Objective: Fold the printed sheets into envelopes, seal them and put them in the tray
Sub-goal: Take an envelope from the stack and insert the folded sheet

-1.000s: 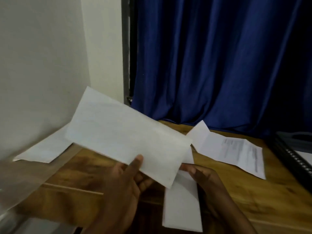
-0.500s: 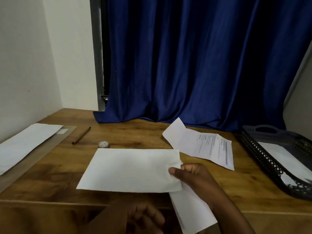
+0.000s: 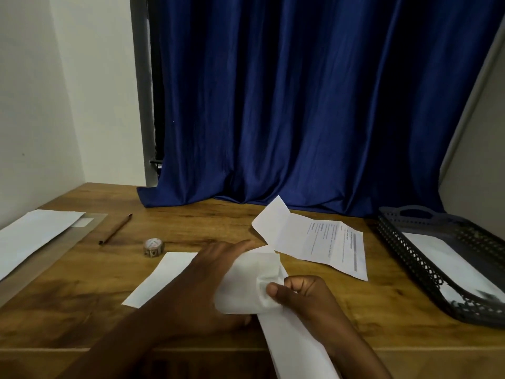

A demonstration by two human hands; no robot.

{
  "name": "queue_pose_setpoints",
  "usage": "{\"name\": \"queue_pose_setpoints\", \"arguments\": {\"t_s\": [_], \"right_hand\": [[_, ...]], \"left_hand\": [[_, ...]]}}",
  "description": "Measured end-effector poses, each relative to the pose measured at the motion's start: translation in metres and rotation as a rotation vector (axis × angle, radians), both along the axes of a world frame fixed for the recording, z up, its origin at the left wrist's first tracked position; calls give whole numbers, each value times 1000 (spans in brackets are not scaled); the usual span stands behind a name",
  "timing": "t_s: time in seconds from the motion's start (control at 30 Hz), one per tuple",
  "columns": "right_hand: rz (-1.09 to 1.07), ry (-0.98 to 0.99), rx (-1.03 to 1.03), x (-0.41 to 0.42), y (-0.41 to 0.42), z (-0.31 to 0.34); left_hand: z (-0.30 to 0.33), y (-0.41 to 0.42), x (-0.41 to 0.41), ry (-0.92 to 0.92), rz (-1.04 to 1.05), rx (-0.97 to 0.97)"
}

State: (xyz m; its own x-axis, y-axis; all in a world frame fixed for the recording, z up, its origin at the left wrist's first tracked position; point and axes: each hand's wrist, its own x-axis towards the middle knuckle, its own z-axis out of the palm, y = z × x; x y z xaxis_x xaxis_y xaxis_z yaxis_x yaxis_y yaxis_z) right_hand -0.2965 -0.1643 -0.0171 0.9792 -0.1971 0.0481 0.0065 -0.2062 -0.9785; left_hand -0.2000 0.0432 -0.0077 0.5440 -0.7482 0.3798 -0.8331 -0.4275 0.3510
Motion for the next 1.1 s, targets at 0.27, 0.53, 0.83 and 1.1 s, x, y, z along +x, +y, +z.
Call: {"name": "queue_pose_setpoints", "arguments": {"t_s": [0.27, 0.53, 0.83, 1.1], "right_hand": [[70, 40, 65, -5, -4, 6], [138, 12, 150, -8, -10, 5], [119, 15, 107, -9, -6, 8], [129, 30, 133, -10, -8, 7]], "left_hand": [[-21, 3, -1, 19, 38, -103], [-29, 5, 0, -47, 66, -104], [-30, 6, -3, -78, 74, -123], [-27, 7, -8, -70, 58, -97]]}}
